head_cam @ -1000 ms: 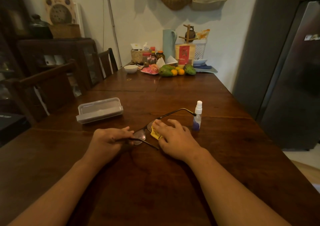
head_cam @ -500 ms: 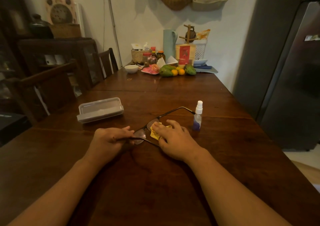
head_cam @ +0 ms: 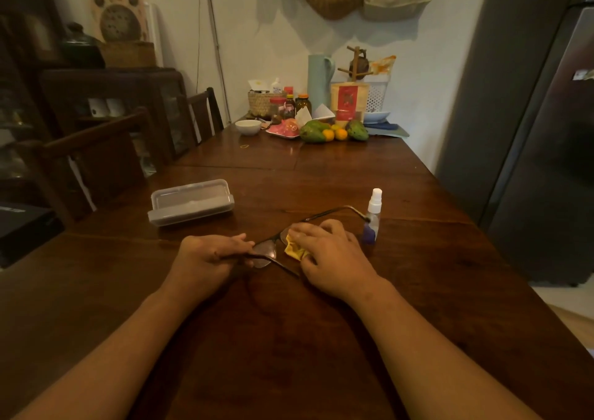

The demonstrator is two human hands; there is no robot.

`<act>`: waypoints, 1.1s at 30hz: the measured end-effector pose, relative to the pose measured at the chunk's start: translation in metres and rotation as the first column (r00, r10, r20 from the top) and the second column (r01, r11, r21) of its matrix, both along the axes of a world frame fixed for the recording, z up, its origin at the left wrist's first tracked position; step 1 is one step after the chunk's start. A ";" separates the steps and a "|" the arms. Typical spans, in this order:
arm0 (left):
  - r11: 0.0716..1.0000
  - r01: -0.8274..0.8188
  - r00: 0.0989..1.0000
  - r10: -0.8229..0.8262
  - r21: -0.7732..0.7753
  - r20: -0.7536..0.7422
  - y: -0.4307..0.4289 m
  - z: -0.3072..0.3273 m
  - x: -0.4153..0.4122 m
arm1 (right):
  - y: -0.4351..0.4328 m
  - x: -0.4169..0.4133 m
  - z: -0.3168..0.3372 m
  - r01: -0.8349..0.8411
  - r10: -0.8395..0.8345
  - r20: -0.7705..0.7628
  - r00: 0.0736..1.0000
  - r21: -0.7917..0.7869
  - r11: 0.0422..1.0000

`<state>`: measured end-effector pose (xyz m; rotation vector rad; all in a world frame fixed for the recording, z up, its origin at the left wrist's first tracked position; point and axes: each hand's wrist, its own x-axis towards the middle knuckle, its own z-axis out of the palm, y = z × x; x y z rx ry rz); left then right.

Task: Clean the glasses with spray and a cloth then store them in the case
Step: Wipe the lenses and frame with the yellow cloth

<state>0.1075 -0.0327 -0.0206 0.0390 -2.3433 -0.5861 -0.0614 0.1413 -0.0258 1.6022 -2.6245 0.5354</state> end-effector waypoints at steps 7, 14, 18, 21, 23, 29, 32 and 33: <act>0.999 0.026 1.000 -0.026 0.042 -0.005 0.000 -0.001 -0.001 | -0.001 0.004 0.001 0.069 -0.069 -0.037 0.997 0.002 0.998; 0.999 0.025 0.999 -0.025 0.031 -0.023 0.002 -0.001 -0.001 | -0.003 0.007 -0.001 -0.025 0.026 0.040 0.999 -0.021 0.999; 1.000 -0.011 0.999 0.012 0.024 -0.033 -0.001 -0.001 0.000 | 0.001 0.003 0.002 0.014 -0.007 0.067 0.998 -0.101 0.995; 1.000 -0.004 0.999 0.005 0.021 -0.036 0.000 0.000 0.000 | 0.001 0.001 0.001 0.033 -0.032 0.023 0.999 -0.030 0.999; 1.000 0.003 0.999 -0.002 0.015 -0.042 0.000 0.000 -0.001 | 0.001 0.000 0.000 -0.001 0.000 0.031 1.000 0.025 1.000; 0.999 0.002 0.999 0.000 0.044 -0.045 -0.002 0.000 0.000 | 0.002 -0.002 0.002 -0.074 0.070 0.084 0.994 0.046 0.996; 0.999 0.007 0.999 -0.005 0.037 -0.051 -0.002 0.000 0.001 | 0.003 -0.003 0.003 0.007 -0.008 0.017 1.000 0.059 0.998; 0.999 0.010 0.998 -0.008 0.039 -0.055 -0.002 -0.001 0.001 | 0.003 -0.004 0.002 0.028 -0.029 0.009 1.000 0.068 0.997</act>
